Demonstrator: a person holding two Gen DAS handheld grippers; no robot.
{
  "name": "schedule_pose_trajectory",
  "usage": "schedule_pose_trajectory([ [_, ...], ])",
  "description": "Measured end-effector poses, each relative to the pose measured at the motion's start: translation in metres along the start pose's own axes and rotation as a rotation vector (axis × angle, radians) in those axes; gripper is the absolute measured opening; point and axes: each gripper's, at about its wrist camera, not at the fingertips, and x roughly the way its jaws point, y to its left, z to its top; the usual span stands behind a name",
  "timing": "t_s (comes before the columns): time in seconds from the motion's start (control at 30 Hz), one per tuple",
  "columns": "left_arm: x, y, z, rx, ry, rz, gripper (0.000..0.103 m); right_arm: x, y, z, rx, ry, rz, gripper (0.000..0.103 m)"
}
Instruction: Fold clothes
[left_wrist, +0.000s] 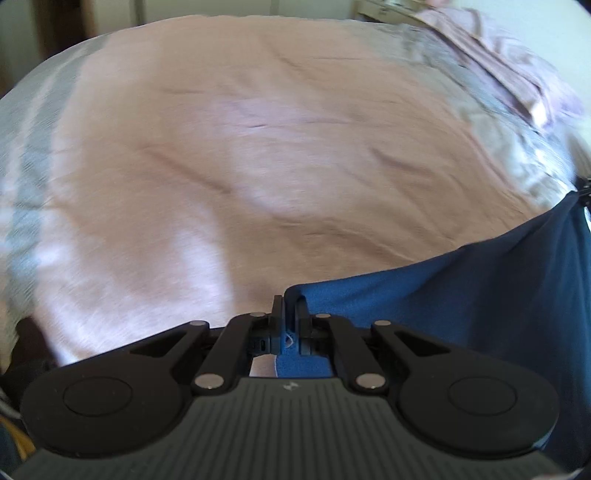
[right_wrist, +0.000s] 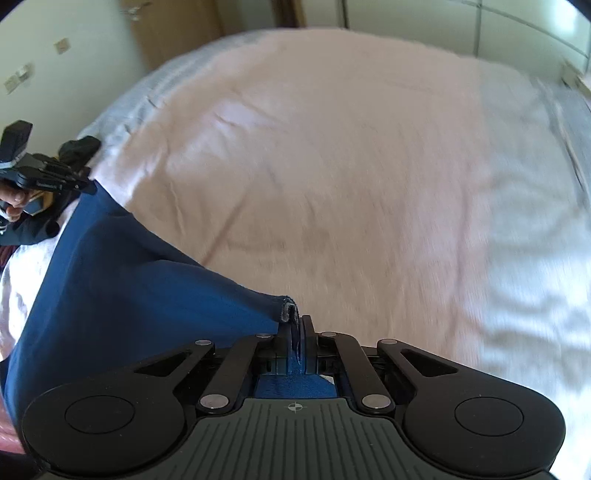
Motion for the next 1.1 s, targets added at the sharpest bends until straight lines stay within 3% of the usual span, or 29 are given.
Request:
schedule_pose_trajectory([
  [0.07,0.009,0.008,-0.002,-0.037,0.024,0.036,0.003,0.013,-0.006,0.008,-0.006,-0.035,-0.004,0.0],
  [0.2,0.047,0.004,-0.01,-0.052,0.153,0.077,0.008,0.038,-0.036,0.004,0.096,-0.045,-0.08,0.0],
  [0.33,0.042,-0.004,-0.009,-0.08,0.119,0.156,0.011,0.03,-0.046,-0.014,0.164,-0.012,-0.121,0.0],
  [0.4,0.032,-0.007,-0.009,-0.086,0.098,0.161,0.017,0.026,-0.052,-0.023,0.198,0.005,-0.141,0.004],
  [0.43,0.028,-0.009,-0.006,-0.073,0.09,0.175,0.017,0.023,-0.054,-0.029,0.219,0.012,-0.151,0.015],
  [0.47,0.023,-0.015,-0.005,-0.046,0.083,0.188,0.017,0.016,-0.055,-0.04,0.256,0.016,-0.162,0.035],
  [0.5,0.02,-0.023,-0.002,-0.015,0.077,0.178,0.018,0.009,-0.056,-0.051,0.294,0.019,-0.173,0.045],
  [0.53,0.017,-0.032,0.0,0.017,0.072,0.169,0.018,0.001,-0.058,-0.062,0.331,0.023,-0.183,0.051],
  [0.6,0.012,-0.05,0.005,0.079,0.06,0.15,0.021,-0.015,-0.06,-0.084,0.402,0.023,-0.225,0.051],
  [0.7,0.01,-0.09,0.011,0.142,0.051,0.064,0.025,-0.037,-0.058,-0.113,0.476,0.016,-0.299,0.051],
  [0.77,0.016,-0.122,0.012,0.178,0.058,-0.015,0.026,-0.049,-0.054,-0.129,0.522,0.004,-0.301,0.051],
  [0.9,0.035,-0.192,0.014,0.256,0.086,-0.172,0.026,-0.051,-0.061,-0.164,0.754,-0.053,-0.178,0.051],
  [1.0,0.045,-0.243,0.014,0.339,0.099,-0.264,0.026,-0.045,-0.074,-0.183,0.994,-0.193,-0.08,0.051],
  [1.1,0.054,-0.277,0.015,0.396,0.111,-0.317,0.027,-0.034,-0.082,-0.187,1.126,-0.335,-0.002,0.051],
])
